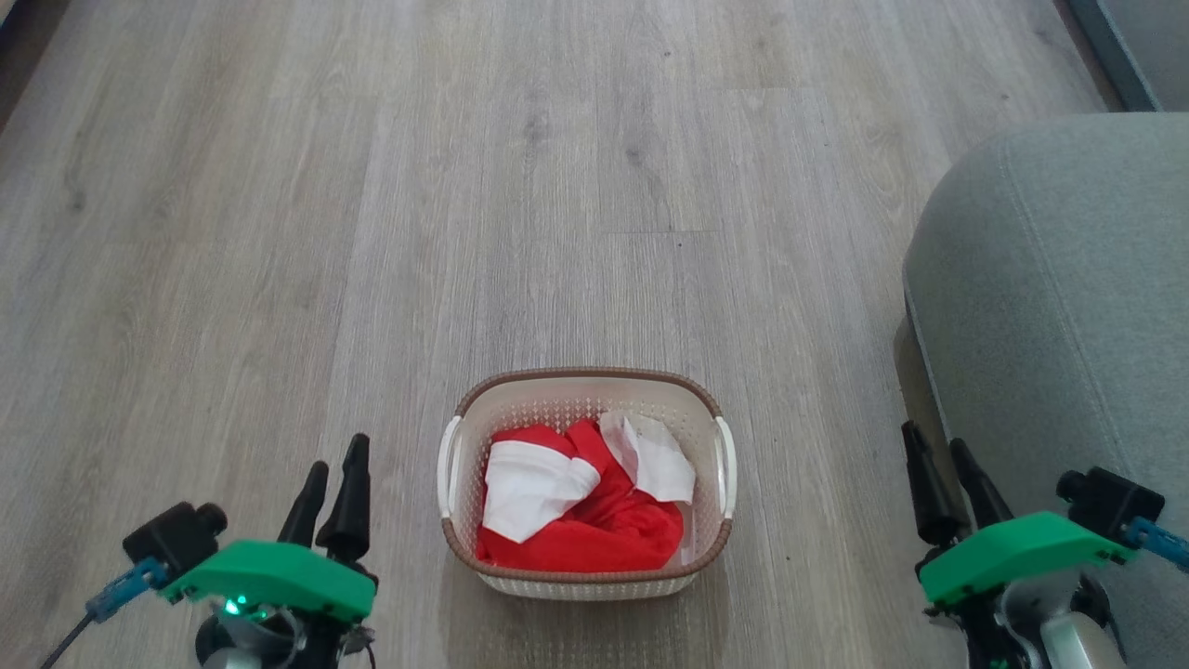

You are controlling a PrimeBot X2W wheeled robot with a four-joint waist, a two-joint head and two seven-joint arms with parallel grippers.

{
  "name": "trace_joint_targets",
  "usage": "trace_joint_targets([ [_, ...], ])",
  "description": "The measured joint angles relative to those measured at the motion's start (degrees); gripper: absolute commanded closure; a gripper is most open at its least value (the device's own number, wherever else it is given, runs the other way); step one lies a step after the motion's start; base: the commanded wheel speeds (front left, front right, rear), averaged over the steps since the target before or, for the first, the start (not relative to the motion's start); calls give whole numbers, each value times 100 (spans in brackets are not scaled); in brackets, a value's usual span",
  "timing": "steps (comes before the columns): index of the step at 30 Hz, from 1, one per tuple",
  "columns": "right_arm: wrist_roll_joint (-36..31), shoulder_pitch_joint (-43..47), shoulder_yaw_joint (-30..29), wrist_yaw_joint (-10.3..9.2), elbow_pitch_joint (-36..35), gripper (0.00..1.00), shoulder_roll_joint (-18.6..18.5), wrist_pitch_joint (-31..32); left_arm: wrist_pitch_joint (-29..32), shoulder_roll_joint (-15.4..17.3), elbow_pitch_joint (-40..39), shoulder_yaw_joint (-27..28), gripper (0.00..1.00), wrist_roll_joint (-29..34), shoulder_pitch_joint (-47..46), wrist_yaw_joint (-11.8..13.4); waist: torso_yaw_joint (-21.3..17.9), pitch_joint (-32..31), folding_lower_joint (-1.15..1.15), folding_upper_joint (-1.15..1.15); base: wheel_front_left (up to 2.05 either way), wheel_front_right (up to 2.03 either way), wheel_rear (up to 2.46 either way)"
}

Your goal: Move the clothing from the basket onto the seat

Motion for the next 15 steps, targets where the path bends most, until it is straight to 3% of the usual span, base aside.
trace_joint_targets([
  [15, -947, 0, 137, 0, 115, 0, -16, -202, -223, 2, -51, -98, 0, 1042, -1, 7, 5, -5, 0, 0, 0, 0, 0],
])
